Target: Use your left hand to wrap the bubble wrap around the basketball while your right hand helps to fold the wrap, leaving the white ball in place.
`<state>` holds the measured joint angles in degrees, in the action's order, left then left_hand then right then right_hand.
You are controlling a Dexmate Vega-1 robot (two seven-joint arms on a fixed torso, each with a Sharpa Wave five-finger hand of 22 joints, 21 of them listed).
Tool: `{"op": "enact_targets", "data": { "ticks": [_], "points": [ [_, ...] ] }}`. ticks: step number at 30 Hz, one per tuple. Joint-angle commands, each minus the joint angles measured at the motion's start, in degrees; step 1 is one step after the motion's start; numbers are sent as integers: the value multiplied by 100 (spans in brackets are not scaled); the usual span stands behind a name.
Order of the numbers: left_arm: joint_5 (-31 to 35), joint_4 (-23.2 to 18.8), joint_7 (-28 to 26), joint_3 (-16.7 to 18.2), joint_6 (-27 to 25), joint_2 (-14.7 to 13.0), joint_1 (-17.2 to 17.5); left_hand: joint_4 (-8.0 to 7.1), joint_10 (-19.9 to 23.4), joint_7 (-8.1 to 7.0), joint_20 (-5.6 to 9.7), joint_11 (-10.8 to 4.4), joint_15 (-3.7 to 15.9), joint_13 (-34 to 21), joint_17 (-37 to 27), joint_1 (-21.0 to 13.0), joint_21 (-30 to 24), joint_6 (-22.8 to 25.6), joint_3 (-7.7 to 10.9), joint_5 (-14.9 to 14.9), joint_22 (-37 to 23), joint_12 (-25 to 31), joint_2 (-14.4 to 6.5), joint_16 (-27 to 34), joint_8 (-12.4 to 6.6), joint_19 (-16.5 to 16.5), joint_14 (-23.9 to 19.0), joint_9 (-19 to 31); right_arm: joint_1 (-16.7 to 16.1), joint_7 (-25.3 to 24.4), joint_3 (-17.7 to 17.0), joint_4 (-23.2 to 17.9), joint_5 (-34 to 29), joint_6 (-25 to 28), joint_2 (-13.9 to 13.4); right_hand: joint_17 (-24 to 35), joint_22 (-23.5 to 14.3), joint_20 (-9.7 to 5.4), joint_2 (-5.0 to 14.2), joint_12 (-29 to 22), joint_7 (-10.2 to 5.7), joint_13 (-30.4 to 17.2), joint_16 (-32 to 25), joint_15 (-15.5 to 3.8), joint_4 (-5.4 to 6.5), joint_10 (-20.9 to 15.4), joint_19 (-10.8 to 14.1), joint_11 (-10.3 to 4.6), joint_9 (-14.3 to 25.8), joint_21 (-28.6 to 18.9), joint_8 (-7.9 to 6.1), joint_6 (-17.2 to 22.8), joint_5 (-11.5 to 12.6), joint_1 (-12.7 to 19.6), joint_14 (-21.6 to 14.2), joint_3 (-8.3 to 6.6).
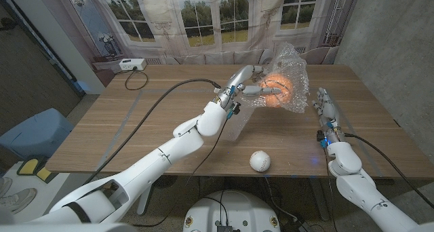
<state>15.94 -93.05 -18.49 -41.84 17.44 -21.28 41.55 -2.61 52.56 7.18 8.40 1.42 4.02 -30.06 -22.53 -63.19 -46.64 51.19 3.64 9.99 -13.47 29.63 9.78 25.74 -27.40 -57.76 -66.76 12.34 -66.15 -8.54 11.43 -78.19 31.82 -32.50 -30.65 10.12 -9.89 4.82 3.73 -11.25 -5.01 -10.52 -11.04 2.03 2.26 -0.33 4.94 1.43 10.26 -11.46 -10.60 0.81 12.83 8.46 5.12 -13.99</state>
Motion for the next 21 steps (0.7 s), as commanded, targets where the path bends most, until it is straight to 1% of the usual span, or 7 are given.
{"op": "enact_targets", "data": {
  "ticks": [1, 5, 8, 12, 14, 18, 21],
  "points": [
    [-1364, 570, 418, 186, 899, 455, -100, 1164, 490, -308, 173, -512, 929, -36, -25, -1675, -52, 482, 1218, 20, -5, -8, -1625, 36, -18, 123, -932, 186, 266, 595, 186, 161, 509, 222, 8, 15, -11, 25, -56, -6, 11, -27, -29, 39, -75, -4, 56, 57, 8, -26, -7, -2, 10, 33, -22, -8],
    [-1840, 789, 709, 220, 1152, 618, -162, 1163, 500, -308, 173, -511, 928, -55, -37, -1677, -86, 487, 1218, 20, -1, -16, -1623, 33, -13, 138, -928, 185, 318, 682, 226, 153, 580, 317, -19, 16, -12, 37, -94, -1, 28, -28, -28, 58, -98, 5, 59, 83, 8, -23, -7, -5, 4, 45, -31, 6],
    [-2147, 925, 916, 246, 1303, 726, -204, 1161, 508, -314, 168, -508, 927, -66, -43, -1676, -103, 494, 1217, 19, 1, -20, -1622, 30, -13, 154, -924, 184, 347, 789, 249, 127, 676, 430, -63, 19, -12, 88, -161, 4, 34, -28, -17, 102, -126, 17, 38, 95, 8, -10, -10, -2, -5, 49, -15, 37],
    [-2583, 1092, 1224, 269, 1469, 878, -261, 1158, 500, -317, 169, -513, 927, -83, -52, -1674, -135, 491, 1217, 18, 4, -35, -1620, 27, -6, 162, -921, 183, 431, 1090, 278, 174, 915, 569, -86, 26, -14, 148, -287, 4, 100, -29, -8, 168, -165, 15, -1, 171, 10, 12, -36, 65, -19, 36, -4, 104],
    [-2764, 1179, 1363, 272, 1544, 956, -284, 1158, 487, -313, 169, -498, 927, -92, -57, -1675, -151, 492, 1217, 18, 7, -47, -1617, 21, -4, 172, -912, 183, 499, 1341, 287, 263, 1092, 584, -52, 32, -15, 207, -355, 2, 126, -30, -12, 225, -174, 9, -20, 195, 11, 20, -45, 98, -22, 10, -15, 148],
    [-3012, 1361, 1574, 266, 1642, 1110, -342, 1155, 514, -311, 167, -528, 924, -108, -57, -1674, -182, 499, 1219, 18, 11, -48, -1620, 7, -1, 180, -897, 182, 641, 1850, 305, 437, 1408, 594, 26, 38, -17, 279, -423, -11, 169, -30, -22, 270, -177, -25, -27, 228, 13, 22, -54, 135, -22, -27, -42, 198],
    [-3339, 1508, 1812, 259, 1687, 1251, -379, 1154, 512, -312, 170, -534, 925, -120, -48, -1674, -208, 504, 1220, 17, 15, -59, -1618, -12, 2, 188, -880, 182, 731, 2026, 330, 461, 1480, 651, 23, 40, -18, 290, -452, -16, 193, -30, -23, 267, -177, -41, -32, 224, 14, 24, -58, 151, -20, -43, -46, 219]
  ]
}}
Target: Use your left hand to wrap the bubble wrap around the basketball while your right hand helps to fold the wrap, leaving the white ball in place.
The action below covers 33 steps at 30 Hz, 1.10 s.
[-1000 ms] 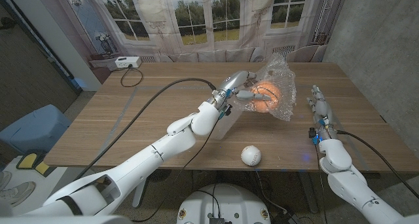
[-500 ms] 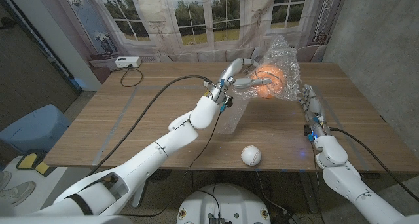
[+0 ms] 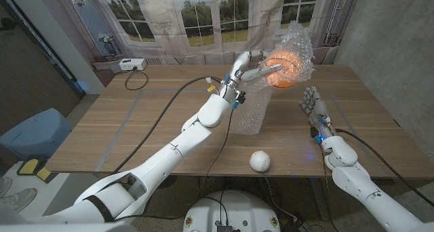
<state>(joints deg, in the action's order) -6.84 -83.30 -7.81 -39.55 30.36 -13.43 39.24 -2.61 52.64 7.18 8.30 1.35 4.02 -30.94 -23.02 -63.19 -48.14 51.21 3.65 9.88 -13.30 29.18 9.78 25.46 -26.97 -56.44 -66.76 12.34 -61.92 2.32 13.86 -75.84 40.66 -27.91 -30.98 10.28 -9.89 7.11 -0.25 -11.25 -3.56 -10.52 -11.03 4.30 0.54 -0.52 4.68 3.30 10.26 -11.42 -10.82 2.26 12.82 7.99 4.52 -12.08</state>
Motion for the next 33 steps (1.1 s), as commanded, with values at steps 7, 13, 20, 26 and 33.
{"op": "enact_targets", "data": {
  "ticks": [7, 13, 20, 26, 33],
  "points": [
    [-1901, 802, 1389, 10, 411, 802, -187, 1154, 530, -307, 183, -523, 927, -54, 9, -1675, -101, 506, 1223, 26, 6, -21, -1617, -3, -35, 68, -872, 182, 604, 1074, 192, 376, 540, 282, 101, 29, -19, 69, -131, -22, 91, -30, -23, 11, -7, -47, -22, 32, 15, 25, -38, 32, -14, -36, 11, 85],
    [-2370, 724, 1689, 24, 177, 910, -119, 1152, 521, -302, 191, -504, 927, -78, 33, -1673, -153, 514, 1226, 24, 17, -48, -1616, -37, -27, 83, -854, 180, 977, 1249, 314, 727, 518, 420, 202, 31, -20, 52, -195, -9, 91, -31, 3, -1, -17, -23, -89, 9, 16, 49, -32, 35, -4, -57, 74, 130],
    [-2272, 733, 1482, 70, -37, 926, -84, 1149, 530, -297, 194, -517, 928, -99, 33, -1670, -198, 517, 1229, 23, 28, -64, -1618, -40, -21, 97, -873, 183, 1388, 2667, 303, 1275, 1223, 628, 456, 33, -21, 114, -333, -29, 84, -31, -44, -49, -37, -91, -53, 32, 17, 24, -22, 34, 24, -98, -43, 227],
    [-2175, 869, 1363, 81, -89, 999, -135, 1150, 541, -304, 190, -519, 927, -120, 37, -1668, -245, 515, 1231, 21, 40, -82, -1612, -52, -9, 117, -877, 181, 1706, 4031, 220, 1702, 1815, 999, 634, 38, -28, 208, -502, -182, 192, -33, -210, 55, 29, -736, 481, 217, 22, -124, -74, 266, 162, -295, -726, 474],
    [-2033, 1016, 1212, 92, -45, 1078, -171, 1145, 553, -330, 185, -534, 925, -135, 38, -1658, -295, 520, 1233, 19, 52, -107, -1611, -64, 1, 137, -880, 180, 2020, 5175, -26, 2351, 2342, 1352, 937, 61, -86, 233, -477, -358, 526, -60, -470, 55, 42, -1891, 1699, 393, 27, -438, -207, 1110, 353, -250, -2111, 692]
  ]
}}
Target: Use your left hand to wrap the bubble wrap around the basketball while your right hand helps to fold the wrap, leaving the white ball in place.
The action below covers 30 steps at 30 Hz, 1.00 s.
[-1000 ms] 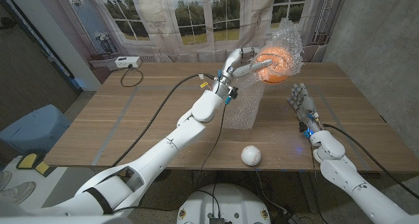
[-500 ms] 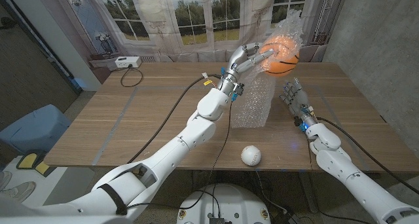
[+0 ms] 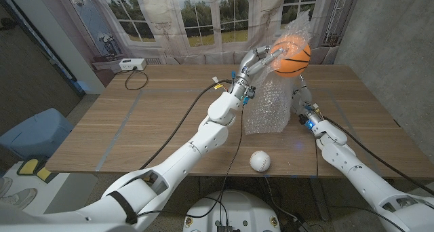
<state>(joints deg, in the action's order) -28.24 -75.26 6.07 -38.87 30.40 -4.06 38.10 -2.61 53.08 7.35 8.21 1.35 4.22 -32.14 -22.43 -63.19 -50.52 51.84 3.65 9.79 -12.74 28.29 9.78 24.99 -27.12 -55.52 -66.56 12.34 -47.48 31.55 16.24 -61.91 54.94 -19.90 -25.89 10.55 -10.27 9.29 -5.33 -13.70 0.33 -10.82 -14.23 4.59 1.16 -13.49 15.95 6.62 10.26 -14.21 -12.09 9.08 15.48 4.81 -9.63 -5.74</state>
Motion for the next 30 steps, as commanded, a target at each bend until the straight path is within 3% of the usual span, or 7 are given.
{"op": "enact_targets", "data": {
  "ticks": [1, 6, 10, 14, 16, 21, 30],
  "points": [
    [118, 218, -193, 27, -56, 142, -57, 1145, 510, -349, 194, -537, 905, -16, -23, -1657, -63, 461, 1233, 28, -2, -21, -1611, -16, 16, 45, -903, 180, 566, 2271, -308, 977, 948, 573, 447, 41, -59, -9, 76, -133, 186, -36, -191, 37, -36, -746, 683, 94, 29, -188, -104, 571, 95, 123, -889, 52],
    [202, 211, -333, 42, -70, 152, -33, 1144, 517, -353, 189, -545, 905, -21, -21, -1652, -89, 457, 1234, 26, 5, -35, -1609, -23, 24, 59, -903, 179, 482, 2252, -479, 967, 1019, 653, 478, 156, -121, -123, 529, -264, 349, -71, -541, -99, -300, -1548, 1172, 90, 39, -366, -265, 1389, 51, 780, -1955, -229],
    [333, 167, -457, 46, -71, 114, -15, 1143, 524, -355, 187, -561, 904, -20, -24, -1647, -108, 466, 1234, 25, 11, -49, -1605, -26, 26, 69, -904, 178, 305, 1961, -554, 675, 943, 655, 389, 528, -176, -267, 1185, -555, 355, -196, -1148, -536, -841, -2489, 1629, -14, 58, -615, -384, 2343, -301, 1866, -3026, -754],
    [473, 84, -619, 59, -120, 53, 16, 1138, 533, -367, 180, -560, 902, -23, -27, -1637, -133, 468, 1235, 22, 19, -64, -1606, -32, 32, 84, -903, 177, 102, 1547, -583, 280, 796, 629, 238, 1196, -227, -365, 1459, -1081, 171, -421, -1932, -941, -1127, -3510, 1949, -222, 91, -869, -544, 3319, -454, 2885, -3773, -1183],
    [568, 35, -725, 65, -160, 12, 33, 1135, 532, -369, 176, -562, 901, -20, -27, -1631, -144, 468, 1237, 22, 22, -76, -1608, -36, 35, 96, -899, 177, -1, 1312, -591, 91, 704, 575, 170, 1696, -264, -463, 1532, -1368, 139, -596, -2449, -1073, -1117, -3916, 2051, -294, 118, -1014, -612, 3736, -491, 3477, -4075, -1428],
    [878, -172, -1050, 66, -347, -139, 102, 1135, 557, -380, 172, -558, 900, -12, -25, -1623, -173, 481, 1240, 19, 32, -94, -1606, -50, 38, 108, -887, 175, -278, 619, -567, -478, 422, 546, -88, 2435, -327, -612, 1667, -1886, 2, -963, -3080, -1289, -1073, -4469, 2117, -448, 169, -1246, -781, 4355, -459, 4299, -4303, -1771],
    [1676, -929, -1782, 37, -1285, -626, 241, 1132, 623, -394, 135, -627, 897, 34, -38, -1598, -236, 519, 1241, 13, 50, -142, -1594, -53, 41, 129, -898, 170, -805, -1425, -295, -2283, -705, 1330, -1289, 2505, -363, -646, 1709, -2061, 32, -1180, -3108, -1242, -859, -4472, 2060, -436, 187, -1363, -792, 4417, -441, 4455, -4290, -1872]
  ]
}}
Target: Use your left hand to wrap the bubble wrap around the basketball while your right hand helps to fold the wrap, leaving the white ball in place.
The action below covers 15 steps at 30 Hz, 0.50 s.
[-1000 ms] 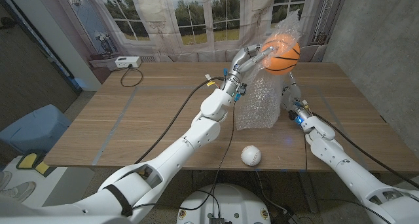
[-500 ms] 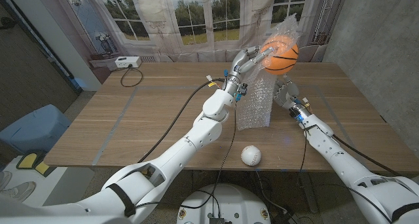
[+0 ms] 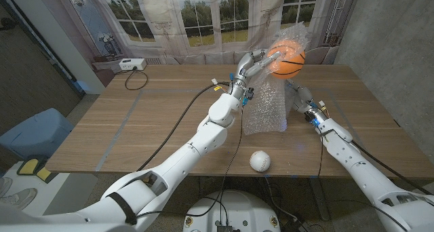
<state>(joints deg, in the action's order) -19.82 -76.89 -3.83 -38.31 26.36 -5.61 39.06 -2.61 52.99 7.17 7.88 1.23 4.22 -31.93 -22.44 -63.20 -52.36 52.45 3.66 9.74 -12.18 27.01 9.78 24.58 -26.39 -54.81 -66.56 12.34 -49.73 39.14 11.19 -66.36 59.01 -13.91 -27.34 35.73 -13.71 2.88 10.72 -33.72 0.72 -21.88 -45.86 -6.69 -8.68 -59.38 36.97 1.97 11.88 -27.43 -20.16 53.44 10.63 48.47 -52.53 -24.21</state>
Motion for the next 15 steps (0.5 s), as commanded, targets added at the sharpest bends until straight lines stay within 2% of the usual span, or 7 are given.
{"op": "enact_targets", "data": {
  "ticks": [1, 5, 10, 15],
  "points": [
    [911, -873, -871, -26, -1054, -524, 162, 1131, 652, -377, 160, -637, 895, 29, -38, -1591, -63, 469, 1240, 18, -3, -23, -1589, -13, -33, 56, -896, 168, -567, -2324, 266, -2002, -1204, 918, -1285, -16, -22, -4, 114, -63, 4, -93, 67, -119, 169, 147, -61, 41, 25, -50, 39, -68, 46, 80, 8, -36],
    [1056, -1120, -992, -66, -1501, -682, 176, 1124, 670, -384, 149, -652, 889, 44, -38, -1571, -85, 480, 1237, 19, 2, -38, -1585, -20, -30, 58, -894, 165, -355, -2507, 544, -2425, -1458, 1538, -1680, -37, -29, 7, 124, -74, 13, -134, 99, -76, 264, 200, -77, 90, 26, -82, 61, -96, 51, 63, 19, -64],
    [1286, -1478, -1154, -119, -2028, -883, 186, 1120, 693, -374, 118, -668, 886, 56, -35, -1543, -113, 500, 1236, 24, 13, -60, -1575, -31, -23, 87, -894, 160, -3, -2470, 875, -2612, -1663, 1961, -1852, -64, -35, 24, 118, -76, 78, -129, 98, -20, 325, 197, -49, 104, 26, -130, 74, -98, 56, 73, -39, -98],
    [1689, -1837, -1524, -163, -2461, -1058, 270, 1125, 728, -377, 70, -676, 880, 76, -31, -1530, -130, 512, 1240, 30, 20, -80, -1565, -51, -13, 148, -871, 155, 277, -2521, 1124, -2759, -1844, 2402, -2004, -35, -42, 19, 100, -144, 100, -148, 22, -45, 351, 68, 36, 67, 27, -212, 62, -29, 64, 127, -187, -145]
  ]
}}
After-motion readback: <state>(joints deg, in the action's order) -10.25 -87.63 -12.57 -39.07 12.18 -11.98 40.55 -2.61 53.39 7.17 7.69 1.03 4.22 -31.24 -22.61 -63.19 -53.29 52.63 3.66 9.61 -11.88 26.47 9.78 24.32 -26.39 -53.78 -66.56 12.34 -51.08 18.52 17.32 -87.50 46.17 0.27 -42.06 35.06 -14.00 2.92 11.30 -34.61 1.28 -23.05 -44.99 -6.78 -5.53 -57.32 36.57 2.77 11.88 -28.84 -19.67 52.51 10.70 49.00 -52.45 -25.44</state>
